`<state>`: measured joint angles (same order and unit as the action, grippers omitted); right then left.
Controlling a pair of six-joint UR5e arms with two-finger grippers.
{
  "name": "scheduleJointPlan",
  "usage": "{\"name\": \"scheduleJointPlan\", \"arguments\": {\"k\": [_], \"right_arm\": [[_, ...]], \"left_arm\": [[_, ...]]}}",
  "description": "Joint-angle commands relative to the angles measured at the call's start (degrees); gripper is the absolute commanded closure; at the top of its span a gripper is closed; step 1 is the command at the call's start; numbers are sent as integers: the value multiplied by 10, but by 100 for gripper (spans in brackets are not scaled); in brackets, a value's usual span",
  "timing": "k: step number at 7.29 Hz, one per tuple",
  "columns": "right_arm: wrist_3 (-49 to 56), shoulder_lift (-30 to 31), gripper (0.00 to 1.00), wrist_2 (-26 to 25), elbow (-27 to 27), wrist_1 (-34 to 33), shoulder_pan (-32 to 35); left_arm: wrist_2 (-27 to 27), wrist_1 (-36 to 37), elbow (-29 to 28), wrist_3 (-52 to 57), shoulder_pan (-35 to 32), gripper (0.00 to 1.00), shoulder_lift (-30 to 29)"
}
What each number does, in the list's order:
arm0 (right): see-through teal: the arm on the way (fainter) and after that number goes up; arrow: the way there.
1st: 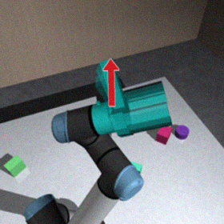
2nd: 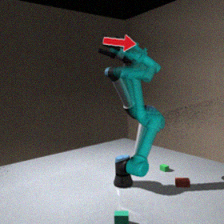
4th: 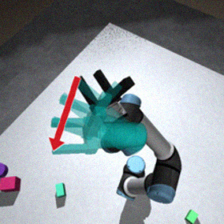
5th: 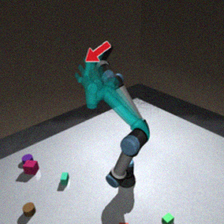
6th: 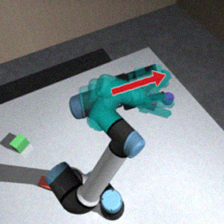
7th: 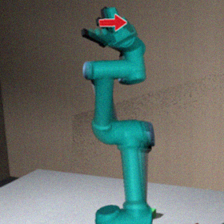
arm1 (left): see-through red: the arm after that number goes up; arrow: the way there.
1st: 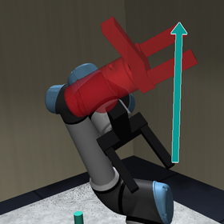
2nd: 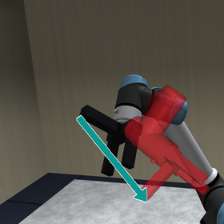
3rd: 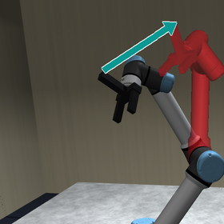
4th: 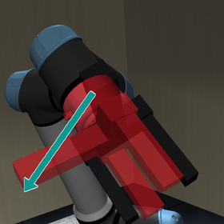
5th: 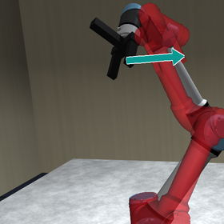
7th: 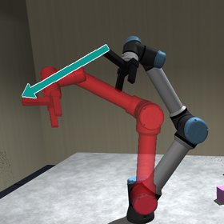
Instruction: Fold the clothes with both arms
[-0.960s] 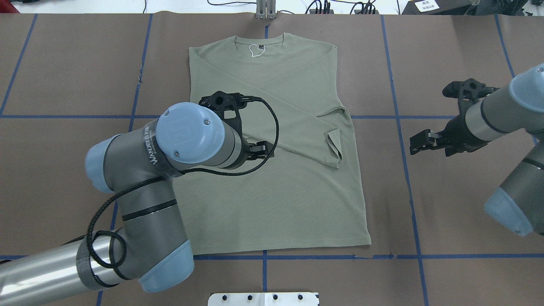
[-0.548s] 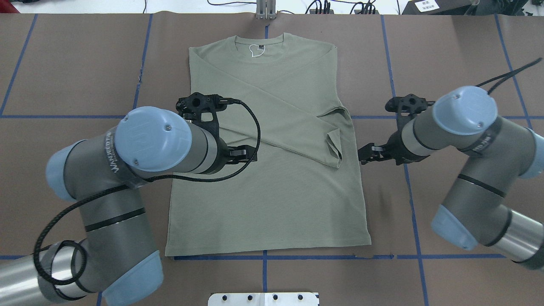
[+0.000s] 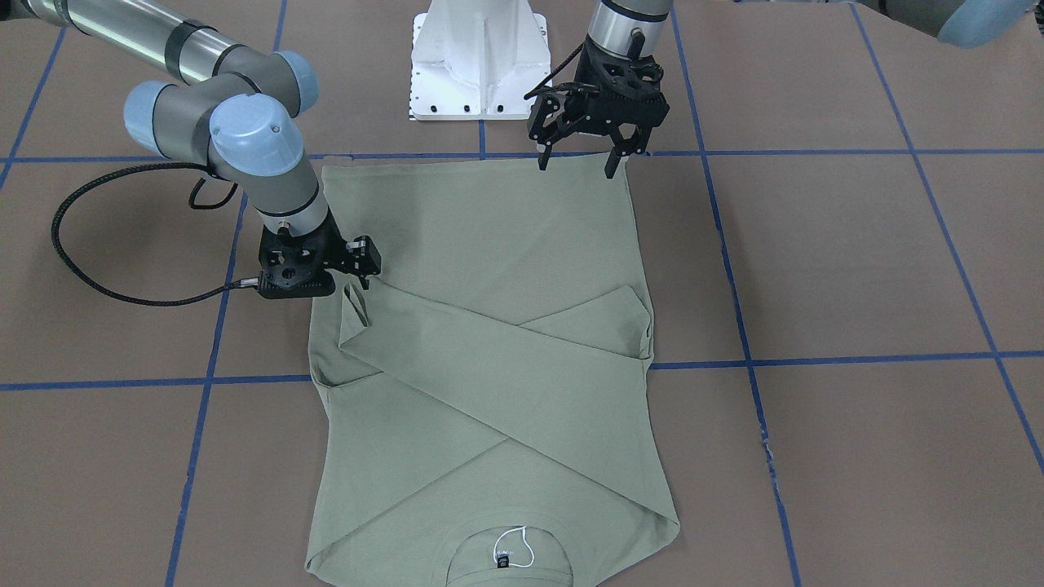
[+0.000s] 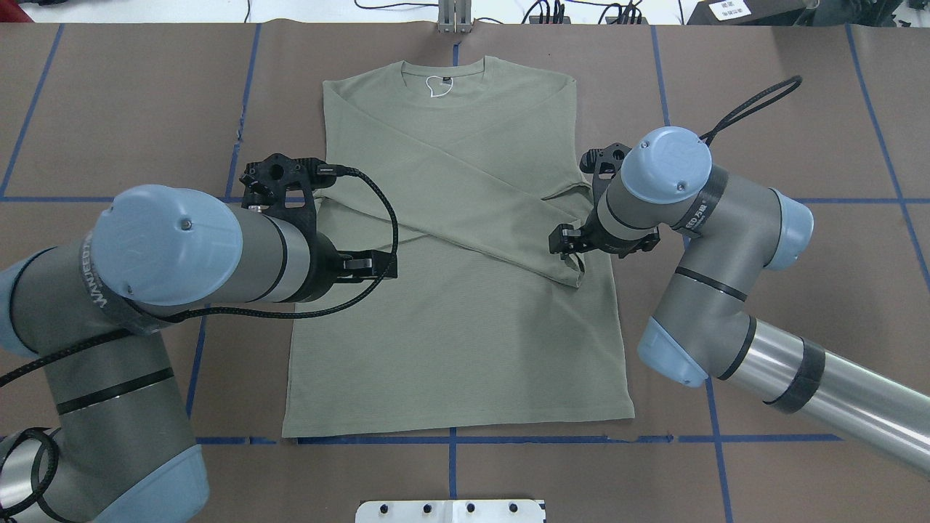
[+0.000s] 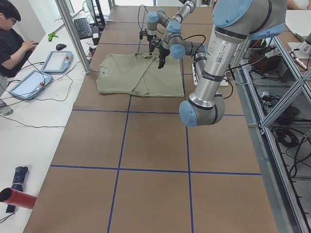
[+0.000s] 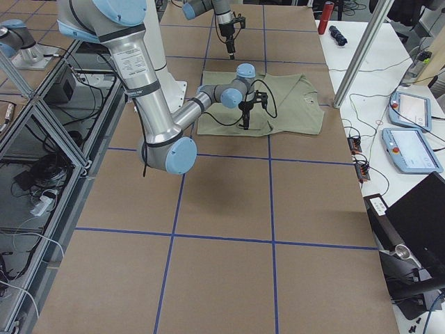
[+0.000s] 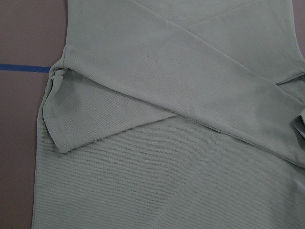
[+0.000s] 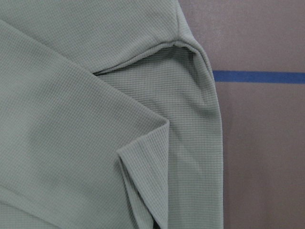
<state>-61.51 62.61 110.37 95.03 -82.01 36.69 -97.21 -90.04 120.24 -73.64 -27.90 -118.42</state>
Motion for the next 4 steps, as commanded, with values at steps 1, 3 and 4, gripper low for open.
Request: {"name": "scheduleJointPlan", "arguments": {"k": [1,3,4], "right_arm": [[14,-30,0,-3,-39,0,1],[18,-42,0,-3,-57,1,8],[36,-42,0,-3,-61,0,14]], "left_arm": [[0,0,2,1,0,1,1],[0,0,3,0,0,1,0],[0,0,3,1,0,1,0]]}}
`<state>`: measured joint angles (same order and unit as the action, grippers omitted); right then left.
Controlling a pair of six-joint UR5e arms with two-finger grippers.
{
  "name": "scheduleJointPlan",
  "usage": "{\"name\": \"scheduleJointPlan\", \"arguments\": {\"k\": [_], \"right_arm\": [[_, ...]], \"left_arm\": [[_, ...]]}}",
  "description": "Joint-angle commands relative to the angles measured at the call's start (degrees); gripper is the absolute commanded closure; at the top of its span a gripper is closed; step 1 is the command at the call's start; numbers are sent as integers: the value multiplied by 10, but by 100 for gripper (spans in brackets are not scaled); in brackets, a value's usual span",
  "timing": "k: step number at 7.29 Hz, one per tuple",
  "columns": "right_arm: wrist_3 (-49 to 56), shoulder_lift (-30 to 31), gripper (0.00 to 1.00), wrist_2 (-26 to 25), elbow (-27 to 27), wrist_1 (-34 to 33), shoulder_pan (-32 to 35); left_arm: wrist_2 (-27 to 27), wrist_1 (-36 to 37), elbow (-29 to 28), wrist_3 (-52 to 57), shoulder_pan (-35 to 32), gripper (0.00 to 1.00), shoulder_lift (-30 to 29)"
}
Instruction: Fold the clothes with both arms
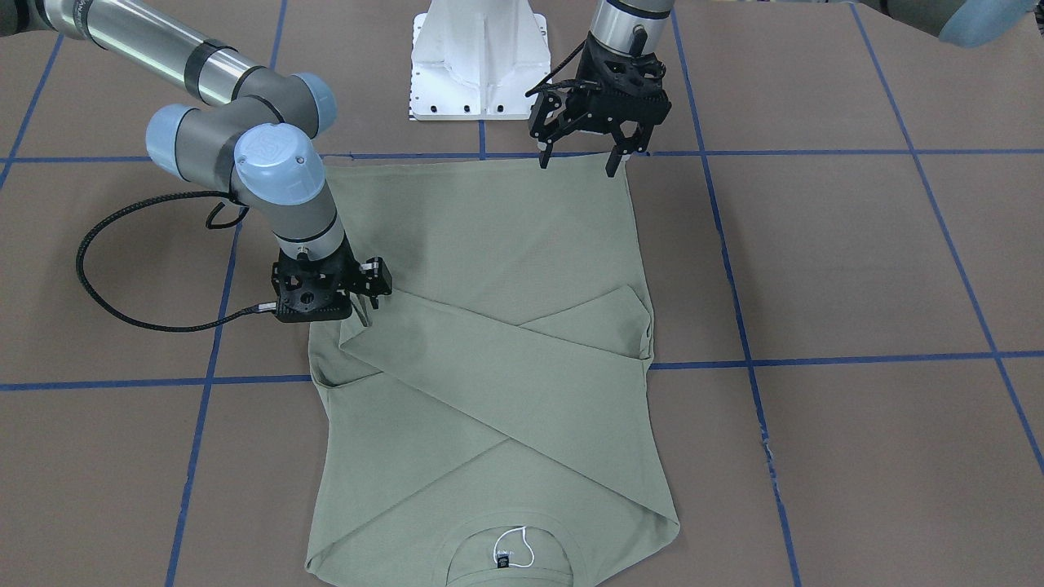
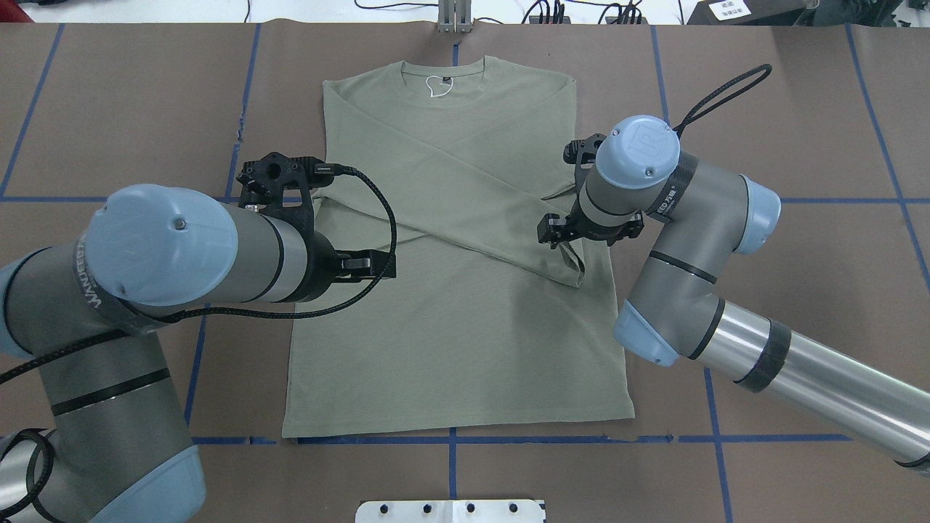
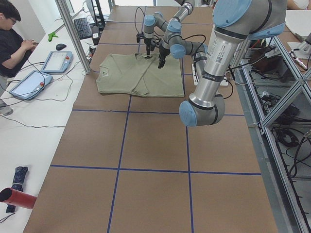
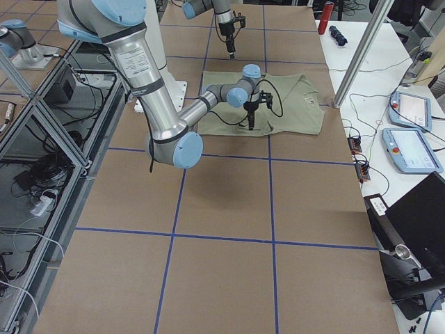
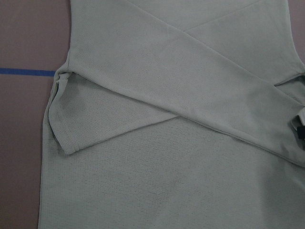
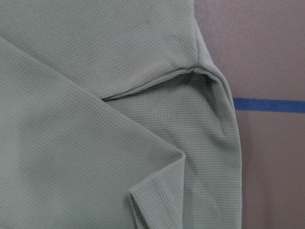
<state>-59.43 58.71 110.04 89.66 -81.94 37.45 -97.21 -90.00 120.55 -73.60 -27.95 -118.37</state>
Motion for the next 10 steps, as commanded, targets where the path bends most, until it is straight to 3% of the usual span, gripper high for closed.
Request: {"name": "scheduleJointPlan", "arguments": {"k": [1,10], "right_arm": [[20,-11,0,0,-25,0,8],[64,-8,0,8,-53,2,33]], "left_arm": [[0,0,0,0,0,1,0],[0,0,3,-7,2,1,-6]]}}
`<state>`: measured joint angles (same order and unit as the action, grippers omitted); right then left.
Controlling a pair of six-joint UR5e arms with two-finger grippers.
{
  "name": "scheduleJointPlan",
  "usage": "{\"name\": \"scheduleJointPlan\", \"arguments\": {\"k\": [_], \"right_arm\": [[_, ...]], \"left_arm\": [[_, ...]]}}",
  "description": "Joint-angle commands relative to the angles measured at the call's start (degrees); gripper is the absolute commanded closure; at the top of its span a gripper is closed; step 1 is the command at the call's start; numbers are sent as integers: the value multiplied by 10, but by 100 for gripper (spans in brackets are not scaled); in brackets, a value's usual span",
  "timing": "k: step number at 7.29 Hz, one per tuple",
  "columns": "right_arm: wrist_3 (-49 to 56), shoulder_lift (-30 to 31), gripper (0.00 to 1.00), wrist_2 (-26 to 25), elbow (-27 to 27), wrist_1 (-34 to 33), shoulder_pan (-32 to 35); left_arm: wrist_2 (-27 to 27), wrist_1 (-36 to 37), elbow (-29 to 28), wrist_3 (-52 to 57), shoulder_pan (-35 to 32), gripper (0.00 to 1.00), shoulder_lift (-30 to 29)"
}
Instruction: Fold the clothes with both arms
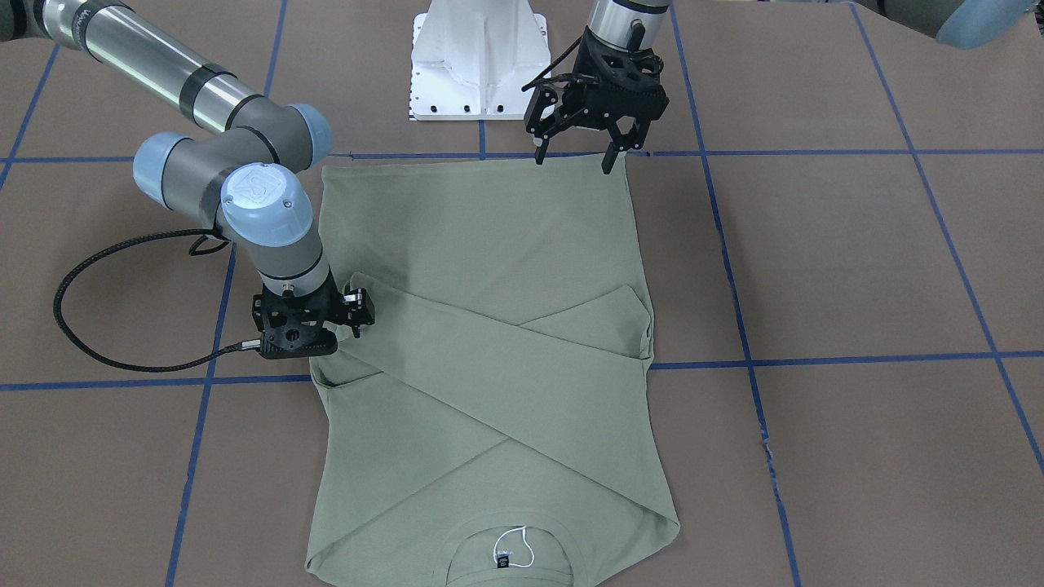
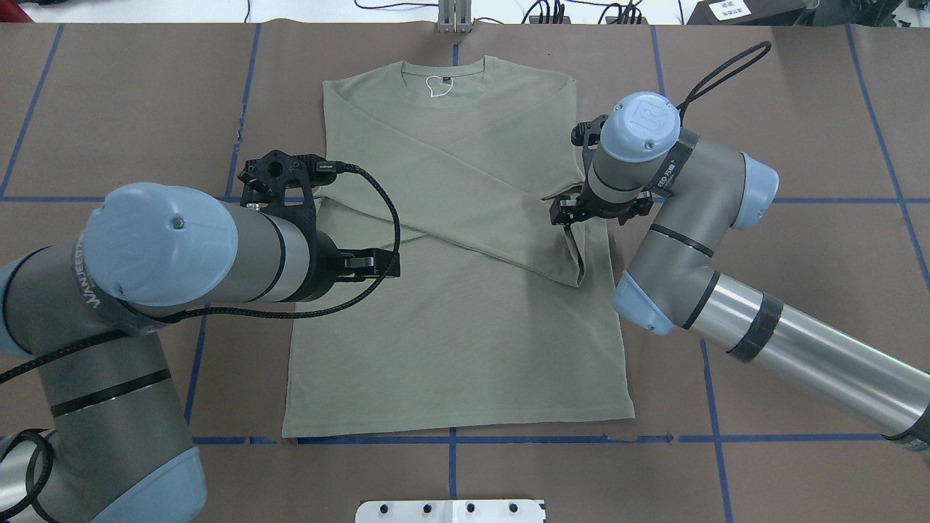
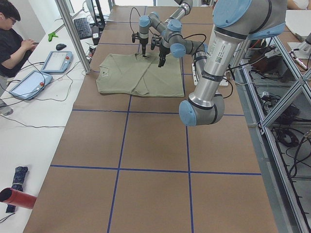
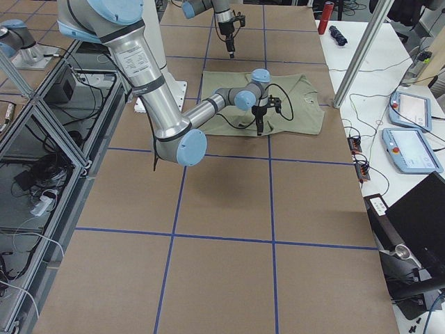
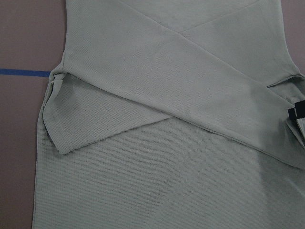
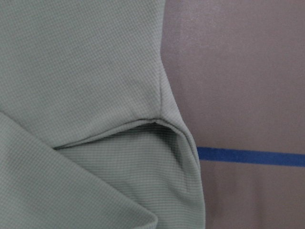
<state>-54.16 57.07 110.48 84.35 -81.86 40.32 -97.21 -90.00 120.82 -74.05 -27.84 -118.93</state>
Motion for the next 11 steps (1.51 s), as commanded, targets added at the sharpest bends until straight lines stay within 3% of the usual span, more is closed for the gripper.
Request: {"name": "scheduleJointPlan", "arguments": {"k": [1,7,11], "right_arm": [[29,22,0,5,3,2,12],[18,98,0,30,125,1,3],[-182,211,0,-55,286,10,-149]], "left_arm": [[0,0,1,-3,1,1,-2],[-6,-1,-1,-2,0,1,6],[-6,-31,-1,1,0,1,60]]}}
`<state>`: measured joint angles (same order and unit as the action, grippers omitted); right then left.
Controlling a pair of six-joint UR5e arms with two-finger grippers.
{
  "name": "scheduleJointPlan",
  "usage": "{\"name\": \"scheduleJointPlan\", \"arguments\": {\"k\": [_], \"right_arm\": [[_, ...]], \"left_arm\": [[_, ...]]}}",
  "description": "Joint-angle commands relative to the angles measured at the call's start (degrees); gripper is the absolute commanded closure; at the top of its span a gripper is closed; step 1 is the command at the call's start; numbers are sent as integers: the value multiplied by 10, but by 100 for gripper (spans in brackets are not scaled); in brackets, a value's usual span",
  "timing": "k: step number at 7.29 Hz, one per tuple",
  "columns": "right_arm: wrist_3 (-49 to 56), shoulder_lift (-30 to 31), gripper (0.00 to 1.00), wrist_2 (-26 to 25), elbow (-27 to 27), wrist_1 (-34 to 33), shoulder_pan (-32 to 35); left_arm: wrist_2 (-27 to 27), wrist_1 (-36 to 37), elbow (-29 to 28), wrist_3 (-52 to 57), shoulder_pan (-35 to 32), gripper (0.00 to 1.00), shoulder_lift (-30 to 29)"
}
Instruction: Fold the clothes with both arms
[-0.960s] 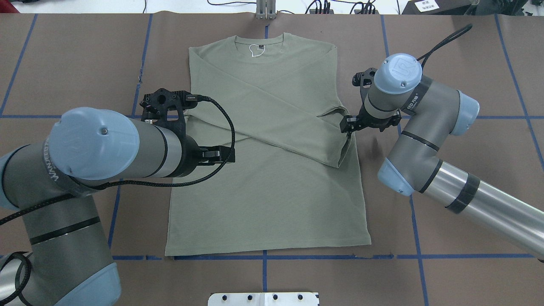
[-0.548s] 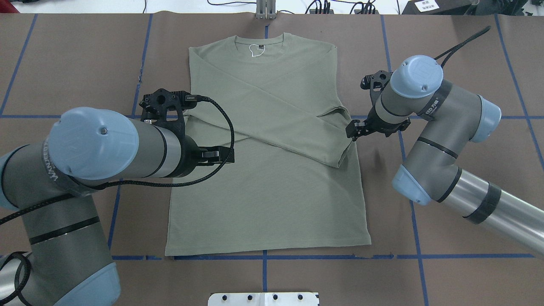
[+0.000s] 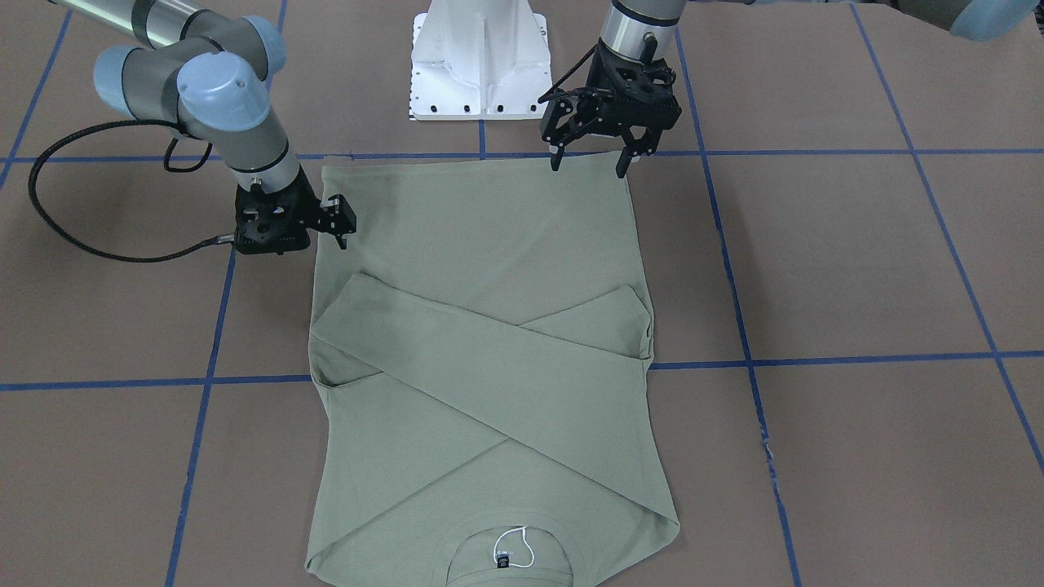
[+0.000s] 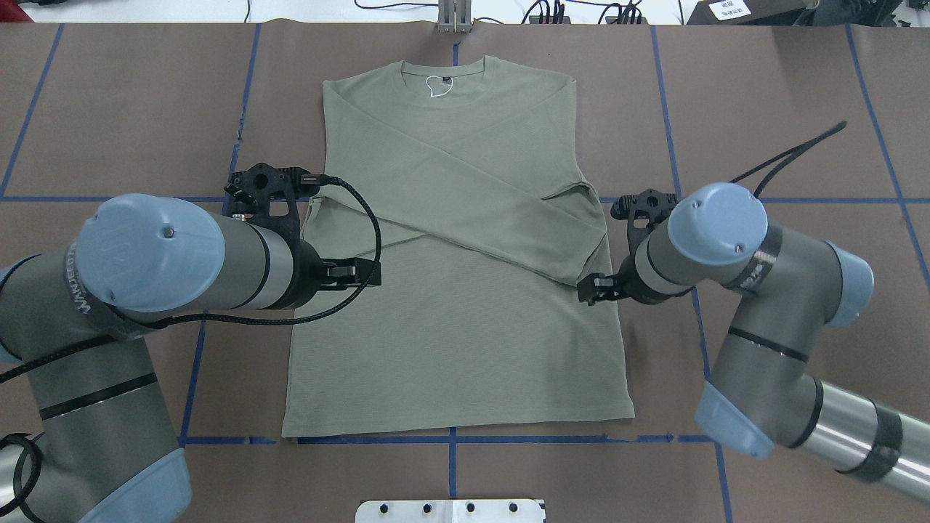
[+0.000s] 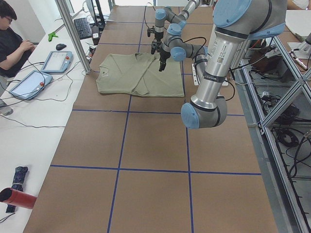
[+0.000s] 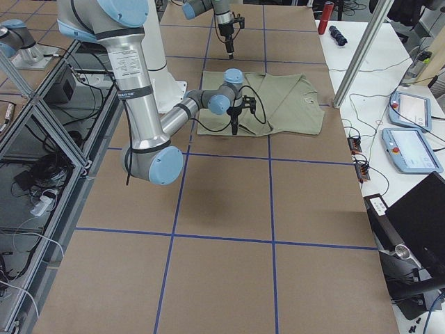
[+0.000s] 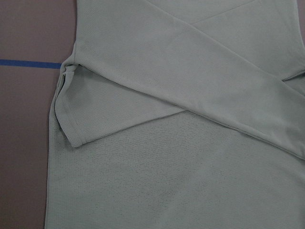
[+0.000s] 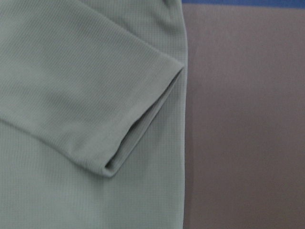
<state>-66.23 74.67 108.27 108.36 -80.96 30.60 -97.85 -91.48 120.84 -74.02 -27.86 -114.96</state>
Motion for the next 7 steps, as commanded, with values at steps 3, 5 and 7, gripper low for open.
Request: {"name": "scheduleJointPlan", "arguments": {"k": [3,5,7], "right_arm": [[-122,86,0,-68,60,65,-104],[-144,90,0,-70,61,63,-112],[-143,100,0,-71,66,58,-112]], "left_arm": [[1,-57,-3,2,0,1,60],[0,-56,-3,3,0,1,60],[-1,-54,-2,2,1,1,58]]}}
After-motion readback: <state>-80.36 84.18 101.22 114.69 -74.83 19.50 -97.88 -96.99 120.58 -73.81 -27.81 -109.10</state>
